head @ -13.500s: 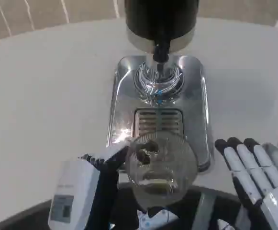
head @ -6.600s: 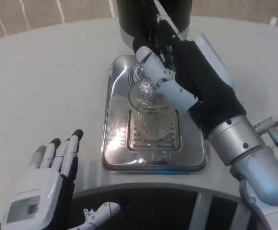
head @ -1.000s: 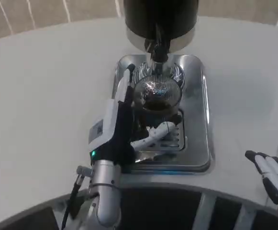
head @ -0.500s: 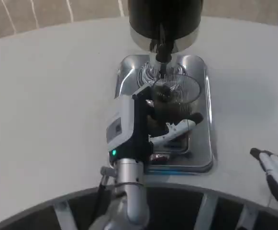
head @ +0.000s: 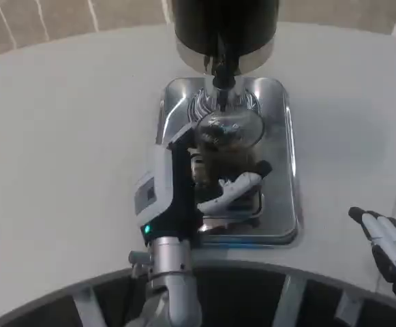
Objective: Grasp the cup under the faucet to collect the drink, then remove the cup.
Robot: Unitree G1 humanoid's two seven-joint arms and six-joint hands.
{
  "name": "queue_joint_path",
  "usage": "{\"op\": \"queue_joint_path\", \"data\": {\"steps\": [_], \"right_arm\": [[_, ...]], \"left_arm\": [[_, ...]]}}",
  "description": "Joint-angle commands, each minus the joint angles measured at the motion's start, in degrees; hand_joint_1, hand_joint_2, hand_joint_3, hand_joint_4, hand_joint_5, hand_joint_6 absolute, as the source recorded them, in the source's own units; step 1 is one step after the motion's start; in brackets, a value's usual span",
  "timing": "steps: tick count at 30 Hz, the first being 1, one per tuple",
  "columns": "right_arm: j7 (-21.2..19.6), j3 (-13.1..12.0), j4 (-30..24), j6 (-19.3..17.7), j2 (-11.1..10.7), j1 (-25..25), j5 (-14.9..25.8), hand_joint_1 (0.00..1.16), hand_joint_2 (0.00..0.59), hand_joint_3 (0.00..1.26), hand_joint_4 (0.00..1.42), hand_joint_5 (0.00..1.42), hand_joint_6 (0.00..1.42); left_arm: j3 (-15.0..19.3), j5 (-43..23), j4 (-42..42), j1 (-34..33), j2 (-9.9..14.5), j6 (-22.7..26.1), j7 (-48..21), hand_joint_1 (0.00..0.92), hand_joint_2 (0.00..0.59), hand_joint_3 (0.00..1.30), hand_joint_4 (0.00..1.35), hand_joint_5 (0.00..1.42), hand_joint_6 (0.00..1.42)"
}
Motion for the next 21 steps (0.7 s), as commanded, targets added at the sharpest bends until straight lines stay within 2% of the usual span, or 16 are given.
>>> {"op": "queue_joint_path", "data": {"steps": [1,8,17,21], "right_arm": [[0.53,0.76,1.13,-0.29,-0.49,-1.25,0.48,0.68,0.325,0.00,0.00,0.00,0.00],[1.08,1.53,3.23,0.05,-1.84,-5.49,0.83,0.68,0.325,0.00,0.00,0.00,0.00],[-1.38,2.05,5.95,-1.23,-2.95,-8.99,-1.70,0.68,0.328,0.00,0.00,0.00,0.00],[-3.92,2.28,7.49,-3.27,-3.68,-9.52,-1.92,0.64,0.349,0.00,0.00,0.00,0.00]], "left_arm": [[-0.81,1.37,-5.88,3.31,2.72,-1.36,-0.53,0.570,0.105,1.13,1.26,1.42,1.42],[-0.84,1.99,-14.72,9.04,5.06,-0.79,-2.47,0.574,0.105,1.14,1.26,1.42,1.42],[1.02,2.22,-26.01,15.66,8.52,0.46,-6.75,0.569,0.109,1.15,1.26,1.42,1.42],[2.40,3.67,-34.05,20.77,11.48,1.20,-9.35,0.567,0.109,1.15,1.26,1.42,1.42]]}}
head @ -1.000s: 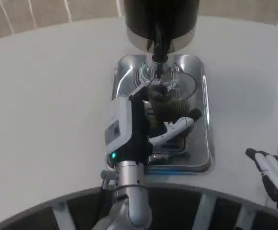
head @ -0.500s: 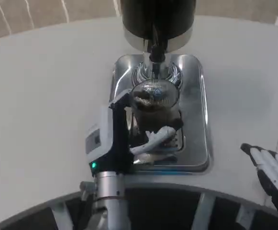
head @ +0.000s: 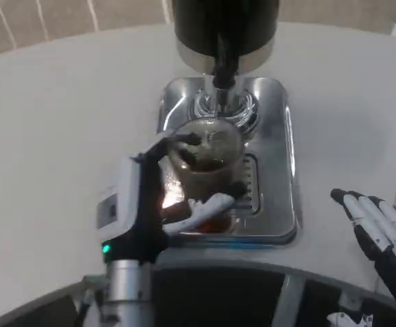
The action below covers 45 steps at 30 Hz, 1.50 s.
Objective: Grasp the cup under the faucet to collect the drink, then remove the cup.
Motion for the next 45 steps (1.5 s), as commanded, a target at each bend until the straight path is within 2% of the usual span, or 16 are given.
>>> {"op": "queue_joint_path", "data": {"steps": [1,5,9,13,18,20,26,30,33,36,45], "right_arm": [[-3.17,0.50,1.76,-2.90,-0.84,-0.36,-0.54,0.62,0.354,0.00,0.00,0.00,0.00],[-4.52,1.57,4.01,-3.95,-0.77,-1.11,0.01,0.55,0.354,0.00,0.00,0.00,0.00],[-5.74,3.35,5.76,-5.03,-0.48,-2.57,0.21,0.54,0.354,0.00,0.00,0.00,0.00],[-6.21,3.90,6.10,-5.78,-0.92,-3.50,0.39,0.54,0.353,0.00,0.00,0.00,0.00],[-7.71,2.74,4.50,-8.21,-1.84,-2.12,0.61,0.54,0.383,0.00,0.00,0.00,0.00],[-7.80,1.76,3.81,-10.23,-3.14,-0.54,1.21,0.53,0.396,0.00,0.00,0.00,0.00],[-8.63,-0.17,2.36,-14.17,-4.70,3.36,1.93,0.53,0.399,0.00,0.00,0.00,0.00],[-9.72,-2.43,1.25,-17.31,-5.10,5.76,2.72,0.44,0.437,0.00,0.00,0.00,0.00],[-12.53,-4.06,1.06,-20.76,-4.72,8.19,1.78,0.35,0.475,0.00,0.00,0.00,0.00],[-14.69,-3.92,1.17,-22.58,-3.64,9.94,-0.60,0.30,0.491,0.00,0.00,0.00,0.00],[-16.51,-3.63,1.29,-23.85,-1.41,11.04,-3.00,0.29,0.494,0.00,0.00,0.00,0.00]], "left_arm": [[1.23,2.18,-7.72,4.18,2.89,0.31,-1.50,0.567,0.109,1.15,1.26,1.42,1.42],[2.21,3.63,-13.63,7.96,5.08,1.31,-3.61,0.566,0.109,1.15,1.26,1.42,1.42],[3.22,3.94,-18.16,12.27,5.95,2.30,-5.66,0.564,0.109,1.15,1.27,1.42,1.42],[3.92,4.44,-23.65,16.22,6.39,2.40,-7.45,0.560,0.107,1.15,1.26,1.42,1.42],[5.49,5.73,-30.59,21.14,7.06,2.34,-9.94,0.558,0.107,1.15,1.26,1.42,1.42],[6.05,6.17,-33.18,22.93,7.51,1.99,-10.77,0.558,0.107,1.15,1.26,1.42,1.42],[6.00,7.11,-38.74,26.67,7.22,0.80,-12.59,0.557,0.107,1.15,1.27,1.42,1.42],[5.70,7.84,-41.89,28.90,6.86,-0.08,-13.49,0.557,0.107,1.15,1.27,1.42,1.42],[4.88,8.24,-44.14,31.24,6.33,-0.87,-14.32,0.553,0.110,1.15,1.27,1.42,1.42],[4.27,8.54,-44.97,32.86,5.56,-1.21,-14.69,0.551,0.111,1.15,1.27,1.42,1.42],[3.88,9.70,-45.27,35.70,4.69,-3.32,-14.55,0.547,0.112,1.15,1.26,1.42,1.42]]}}
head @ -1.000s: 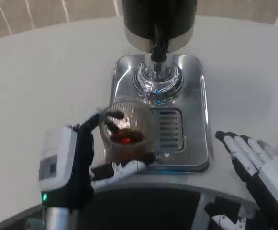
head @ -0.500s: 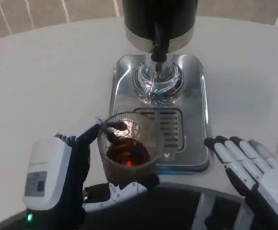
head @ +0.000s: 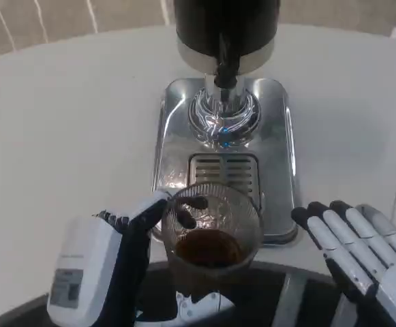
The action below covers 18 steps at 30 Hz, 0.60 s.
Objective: Grasp the cup under the faucet to collect the drink, then remove the cup.
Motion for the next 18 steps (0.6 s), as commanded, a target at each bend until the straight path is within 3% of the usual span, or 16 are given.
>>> {"op": "queue_joint_path", "data": {"steps": [1,9,18], "right_arm": [[-0.98,0.24,-0.40,-0.80,1.14,1.00,-0.87,0.29,0.494,0.00,0.00,0.00,0.00],[0.36,2.70,-2.32,0.76,4.46,2.07,-3.95,0.27,0.514,0.00,0.00,0.00,0.00],[1.76,6.45,-3.63,5.67,8.14,-0.67,-7.54,0.27,0.517,0.00,0.00,0.00,0.00]], "left_arm": [[-0.18,0.71,-0.79,1.21,-0.46,-2.62,1.22,0.547,0.112,1.15,1.26,1.42,1.42],[0.38,0.35,1.24,0.91,-2.32,-3.63,2.58,0.547,0.112,1.15,1.26,1.42,1.42],[-0.73,-0.61,4.40,-1.15,-4.58,-4.42,2.10,0.547,0.112,1.15,1.26,1.42,1.42]]}}
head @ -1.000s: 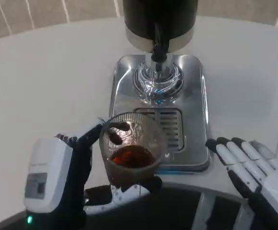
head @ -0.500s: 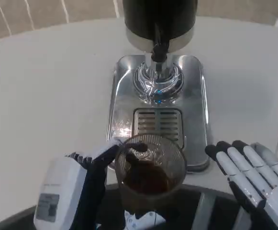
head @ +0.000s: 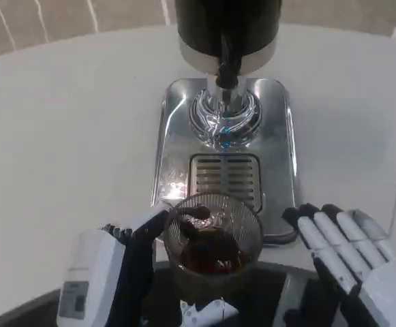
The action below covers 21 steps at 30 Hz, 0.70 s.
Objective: Grasp the cup under the faucet to collect the drink, then remove the cup.
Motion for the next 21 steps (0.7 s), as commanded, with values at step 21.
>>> {"op": "queue_joint_path", "data": {"steps": [21], "right_arm": [[0.33,3.76,2.51,5.58,0.30,-7.65,-2.18,0.27,0.511,0.00,0.00,0.00,0.00]], "left_arm": [[-0.37,-1.14,2.06,-2.76,0.74,-2.32,0.33,0.546,0.117,1.15,1.26,1.42,1.42]]}}
